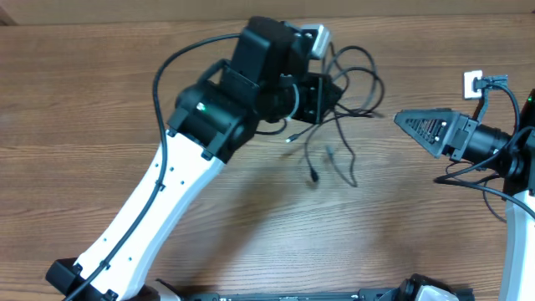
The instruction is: Untangle cables
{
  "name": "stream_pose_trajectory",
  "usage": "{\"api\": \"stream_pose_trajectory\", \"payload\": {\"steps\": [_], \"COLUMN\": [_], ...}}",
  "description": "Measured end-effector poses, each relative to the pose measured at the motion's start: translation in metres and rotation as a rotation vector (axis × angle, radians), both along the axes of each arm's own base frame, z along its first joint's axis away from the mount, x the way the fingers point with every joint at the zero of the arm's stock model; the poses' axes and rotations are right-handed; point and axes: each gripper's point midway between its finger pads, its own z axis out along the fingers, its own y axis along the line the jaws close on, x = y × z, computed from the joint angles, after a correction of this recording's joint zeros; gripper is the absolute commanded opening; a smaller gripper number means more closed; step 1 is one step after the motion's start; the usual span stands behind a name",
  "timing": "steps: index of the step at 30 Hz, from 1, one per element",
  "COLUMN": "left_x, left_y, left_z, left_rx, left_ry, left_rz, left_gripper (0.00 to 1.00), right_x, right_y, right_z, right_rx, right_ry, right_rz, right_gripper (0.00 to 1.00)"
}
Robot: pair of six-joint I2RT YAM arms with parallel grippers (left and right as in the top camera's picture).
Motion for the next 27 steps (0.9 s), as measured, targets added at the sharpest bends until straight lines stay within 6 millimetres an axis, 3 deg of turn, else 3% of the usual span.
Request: {"api": "stream_pose_trajectory", "payload": {"steps": [7,11,17,21,23,27], "left_x": [-0.019,-0.028,-0.04,-0.05,-0.051,-0.048], "left_y": [-0.024,-0.032,-0.043,-0.052,-0.054,-0.055], "left_z": [0.008,0.007,0.007,0.005,0.002,-0.002], "left_rx": [-0.034,-0.032,-0.027,-0.023,-0.02,-0.012], "left_ry": [-0.006,-0.004,-0.004,-0.002,0.004,0.01], "left_rz": [-0.051,-0.07,-0.086,-0.11,-0.113,-0.109], "left_gripper": [0.04,0.05,0.11,0.07,0.05,0.06], "right_x": [0.001,0.001,0.002,0.002,0.003,0.003], "right_y": [0.0,0.0,0.0,0.0,-0.001,-0.001], "right_z": [0.004,0.005,0.005,0.005,0.004,0.004], "right_rx": [-0.001,-0.005,-0.005,-0.008,-0.009,-0.006], "right_ry": [-0.031,-0.043,-0.049,-0.053,-0.051,-0.041], "right_rz": [0.009,0.01,0.011,0.01,0.008,0.006], "right_gripper": [1.0,0.77,0.55,0.18,0.04,0.04]}}
